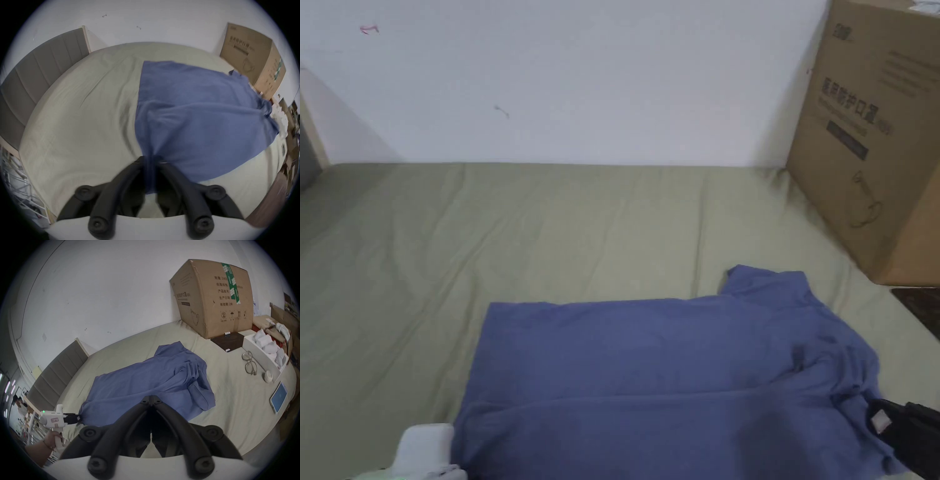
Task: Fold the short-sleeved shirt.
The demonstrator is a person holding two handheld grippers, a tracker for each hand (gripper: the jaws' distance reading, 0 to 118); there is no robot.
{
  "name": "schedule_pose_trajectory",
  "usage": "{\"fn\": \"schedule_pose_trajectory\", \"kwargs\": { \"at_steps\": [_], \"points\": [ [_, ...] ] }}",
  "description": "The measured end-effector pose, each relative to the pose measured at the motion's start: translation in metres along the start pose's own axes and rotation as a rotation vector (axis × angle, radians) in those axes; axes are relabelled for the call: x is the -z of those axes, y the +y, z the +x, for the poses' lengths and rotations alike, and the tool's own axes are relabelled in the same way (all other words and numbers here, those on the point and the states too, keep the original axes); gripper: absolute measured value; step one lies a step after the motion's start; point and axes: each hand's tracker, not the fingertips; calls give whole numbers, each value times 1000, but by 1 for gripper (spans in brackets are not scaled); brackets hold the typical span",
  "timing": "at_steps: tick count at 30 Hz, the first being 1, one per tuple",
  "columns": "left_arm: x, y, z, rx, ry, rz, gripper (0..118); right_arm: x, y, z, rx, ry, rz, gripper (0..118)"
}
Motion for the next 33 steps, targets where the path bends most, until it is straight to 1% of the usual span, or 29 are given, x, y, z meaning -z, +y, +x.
{"fn": "schedule_pose_trajectory", "kwargs": {
  "at_steps": [1,2,3,5,6,8,9,10,11,12,13,14,16,17,18,19,20,21,22,23,24,25,26,27,28,30,33],
  "points": [
    [-7,1,-3,-27,19,15,5,0,0,6,26,-2,9,0],
    [-11,2,-7,-83,-63,23,5,0,1,13,54,-5,19,0],
    [-14,5,-10,-125,-91,30,5,3,5,22,83,-18,25,0],
    [-21,15,-12,-121,-55,64,5,11,16,43,130,-63,16,0],
    [-26,19,-13,-102,-39,90,5,18,21,65,152,-76,2,0],
    [-35,26,-14,-74,-36,114,5,36,32,88,175,-108,-57,0],
    [-40,33,-8,-67,-34,121,5,47,37,99,173,-122,-100,16],
    [-43,36,-6,-61,-29,122,5,57,39,110,177,-143,-146,55],
    [-45,39,-6,-57,-24,124,5,70,40,118,189,-169,-203,110],
    [-46,38,-5,-57,-25,127,5,84,38,126,199,-171,-269,116],
    [-50,42,0,-60,-27,138,5,88,23,136,263,-149,-254,116],
    [-52,42,1,-61,-25,147,5,93,15,143,271,-184,-270,116],
    [-52,44,1,-69,-21,149,5,112,-3,158,271,-224,-390,116],
    [-51,45,1,-74,-18,142,5,119,-13,163,268,-235,-420,115],
    [-50,45,0,-83,-20,131,5,140,14,159,267,-244,-459,113],
    [-48,45,-2,-95,-24,115,5,146,12,160,257,-250,-504,104],
    [-47,44,-3,-101,-23,106,5,149,10,160,254,-233,-521,71],
    [-42,45,-7,-104,-23,92,5,150,9,159,239,-215,-532,41],
    [-40,44,-8,-104,-25,79,5,146,10,149,161,-269,-522,27],
    [-39,44,-9,-101,-28,69,5,143,12,145,102,-295,-508,19],
    [-38,43,-9,-98,-25,66,5,139,13,143,94,-242,-494,12],
    [-37,43,-9,-94,-19,62,5,135,14,139,82,-197,-491,12],
    [-37,43,-9,-91,-15,61,5,130,14,133,66,-185,-482,11],
    [-39,44,-10,-87,-9,61,5,123,16,127,23,-214,-463,11],
    [-42,46,-11,-86,-9,63,5,116,18,123,-8,-220,-438,11],
    [-48,50,-13,-83,-9,75,5,96,22,117,-10,-197,-414,11],
    [-64,53,-21,-62,-6,97,5,65,23,115,6,-179,-419,11]
  ]
}}
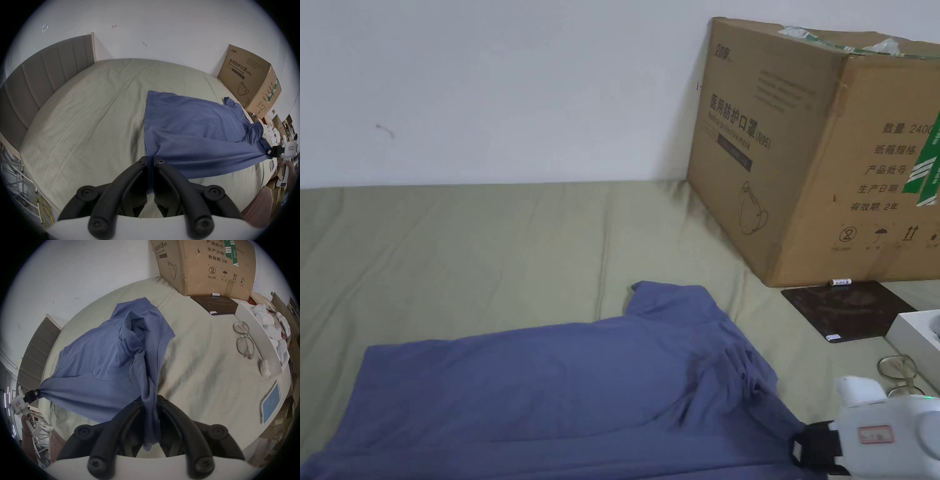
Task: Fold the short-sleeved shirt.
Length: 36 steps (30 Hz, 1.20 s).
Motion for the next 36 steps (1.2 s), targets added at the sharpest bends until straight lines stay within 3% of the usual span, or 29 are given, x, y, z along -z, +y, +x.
{"fn": "schedule_pose_trajectory", "kwargs": {
  "at_steps": [4,10,13,14,15,16,17,18,19,24,27,28,29,31,32,33,36],
  "points": [
    [-21,-5,-10,32,-32,-43,5,-29,-25,10,8,17,-38,11],
    [-10,-45,-32,-6,-100,-212,5,-15,-66,24,166,-3,-140,11],
    [5,-60,-42,-40,-135,-237,6,6,-76,25,207,-36,-178,11],
    [7,-61,-45,-45,-138,-236,12,10,-77,23,208,-45,-181,17],
    [9,-62,-47,-50,-134,-238,23,11,-78,21,196,-69,-187,29],
    [10,-62,-48,-50,-113,-244,40,10,-78,17,158,-111,-185,53],
    [10,-61,-49,-44,-83,-242,74,8,-78,13,115,-152,-161,90],
    [8,-60,-49,-34,-74,-232,103,1,-77,9,75,-159,-106,107],
    [7,-59,-51,-29,-76,-227,118,-6,-77,6,52,-165,-64,115],
    [-15,-30,-36,-28,-145,-32,113,-51,-62,-21,89,-111,158,116],
    [-29,-6,-14,20,-186,131,107,-74,-54,-49,11,-37,372,110],
    [-39,-3,-5,38,-196,191,91,-82,-53,-62,-41,-13,464,97],
    [-44,2,1,50,-228,249,82,-88,-52,-73,-76,8,546,90],
    [-50,15,16,69,-259,361,60,-94,-45,-96,-149,52,662,66],
    [-55,19,31,82,-252,376,9,-92,-39,-105,-167,30,685,0],
    [-52,26,39,104,-218,390,0,-88,-33,-115,-166,9,703,0],
    [-23,61,41,105,-254,329,0,-72,-10,-126,-158,106,638,0]
  ]
}}
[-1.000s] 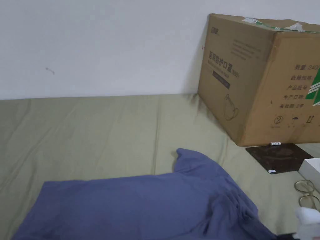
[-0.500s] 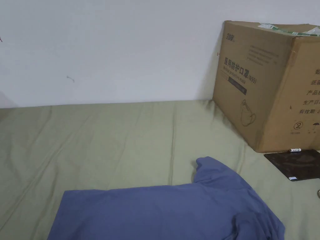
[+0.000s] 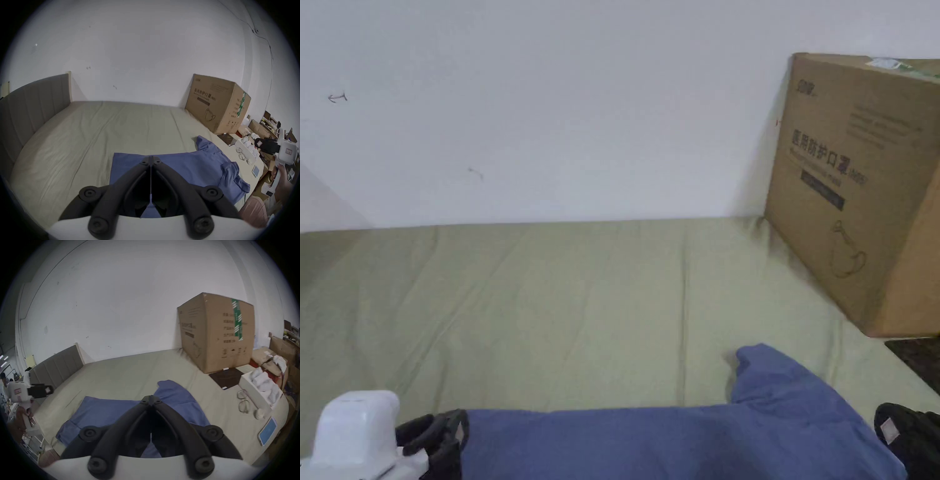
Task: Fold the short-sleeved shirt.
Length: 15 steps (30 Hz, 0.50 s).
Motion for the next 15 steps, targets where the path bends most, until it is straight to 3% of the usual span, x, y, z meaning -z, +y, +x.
{"fn": "schedule_pose_trajectory", "kwargs": {
  "at_steps": [4,7,9,10,11,12,15],
  "points": [
    [90,24,-46,44,52,-276,0,30,2,-1,-34,15,-59,0],
    [153,16,-87,-1,67,-361,2,46,-1,2,-61,6,-122,0],
    [182,9,-107,-33,105,-357,29,52,-6,8,-63,0,-150,0],
    [194,6,-115,-35,101,-371,53,55,-8,10,-61,-5,-165,0],
    [203,1,-122,-40,98,-377,97,57,-9,13,-56,-8,-178,0],
    [214,-4,-123,-48,102,-385,118,58,-10,15,-50,-11,-191,0],
    [243,-27,-134,-49,92,-413,113,61,-14,23,-28,-20,-221,0]
  ]
}}
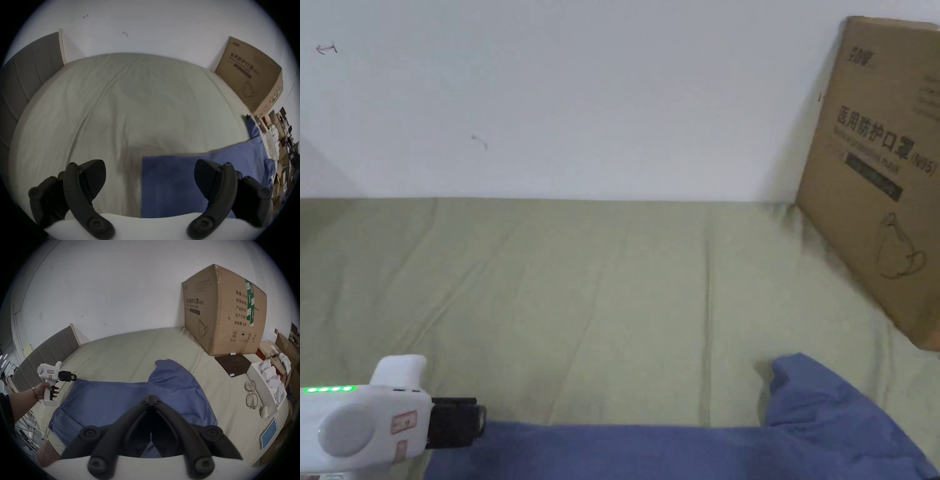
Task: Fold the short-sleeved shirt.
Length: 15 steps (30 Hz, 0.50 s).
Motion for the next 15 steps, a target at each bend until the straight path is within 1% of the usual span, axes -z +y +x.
{"fn": "schedule_pose_trajectory", "kwargs": {
  "at_steps": [1,4,5,6,7,8,10,11,12,13,15],
  "points": [
    [13,-1,4,25,28,-57,113,2,0,3,12,-2,-15,0],
    [51,-16,4,92,125,-155,115,7,-1,10,49,-14,-34,0],
    [50,-16,5,70,73,-121,113,8,-1,11,63,-13,-38,0],
    [46,-14,10,66,95,-101,106,10,0,15,78,-14,-41,0],
    [42,-15,18,75,113,-95,92,11,0,17,90,-14,-43,0],
    [34,-19,26,113,125,-59,86,12,0,19,102,-13,-46,0],
    [8,-22,47,253,124,35,68,17,0,28,123,-8,-47,0],
    [2,-26,55,292,114,32,25,19,1,32,146,2,-34,0],
    [-4,-26,60,312,107,18,1,21,5,38,170,10,-20,0],
    [-12,-28,65,285,67,16,1,26,10,44,190,13,-14,0],
    [-24,-31,68,264,48,42,1,40,23,58,226,19,-8,0]
  ]
}}
